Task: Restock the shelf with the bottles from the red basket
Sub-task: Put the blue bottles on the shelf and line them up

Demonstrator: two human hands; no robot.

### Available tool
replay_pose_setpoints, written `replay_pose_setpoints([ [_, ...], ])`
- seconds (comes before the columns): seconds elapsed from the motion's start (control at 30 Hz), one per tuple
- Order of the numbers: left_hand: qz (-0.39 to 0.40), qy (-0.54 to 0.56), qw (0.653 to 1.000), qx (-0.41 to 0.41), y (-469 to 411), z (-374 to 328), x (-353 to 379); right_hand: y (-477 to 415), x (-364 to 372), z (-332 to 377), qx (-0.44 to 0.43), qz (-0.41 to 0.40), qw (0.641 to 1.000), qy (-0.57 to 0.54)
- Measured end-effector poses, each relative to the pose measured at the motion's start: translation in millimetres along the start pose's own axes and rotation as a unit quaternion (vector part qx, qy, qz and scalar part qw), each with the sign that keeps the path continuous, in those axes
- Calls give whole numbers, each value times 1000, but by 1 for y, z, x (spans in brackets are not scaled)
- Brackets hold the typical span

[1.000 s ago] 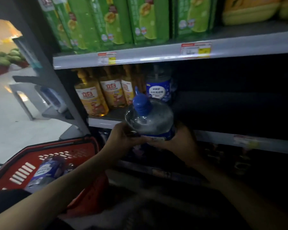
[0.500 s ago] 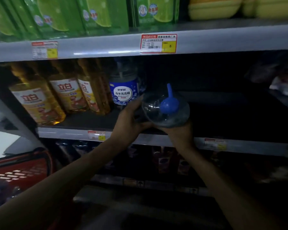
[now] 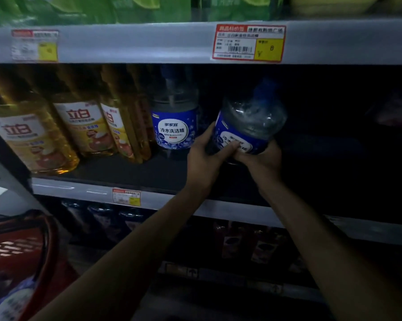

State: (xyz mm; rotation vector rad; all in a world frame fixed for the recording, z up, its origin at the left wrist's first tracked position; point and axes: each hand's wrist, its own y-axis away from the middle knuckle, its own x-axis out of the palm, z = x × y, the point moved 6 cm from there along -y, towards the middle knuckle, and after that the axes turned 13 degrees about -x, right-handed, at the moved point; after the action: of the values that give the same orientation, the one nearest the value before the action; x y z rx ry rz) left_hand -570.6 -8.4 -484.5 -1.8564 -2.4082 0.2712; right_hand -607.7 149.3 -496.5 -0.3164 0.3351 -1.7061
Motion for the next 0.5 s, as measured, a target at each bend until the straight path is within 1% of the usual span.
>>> replay_pose_setpoints([
  [0.17,9,29,999,-28,-20,12,10,-16,10,-12,-2,-35,999,3],
  [0.33,10,41,998,-42,-40,25,17,-33,17,-26,5,-41,999,35],
  [0.5,0,77,994,-71,-57,38,21,-44,19,-36,0,-55,994,95],
])
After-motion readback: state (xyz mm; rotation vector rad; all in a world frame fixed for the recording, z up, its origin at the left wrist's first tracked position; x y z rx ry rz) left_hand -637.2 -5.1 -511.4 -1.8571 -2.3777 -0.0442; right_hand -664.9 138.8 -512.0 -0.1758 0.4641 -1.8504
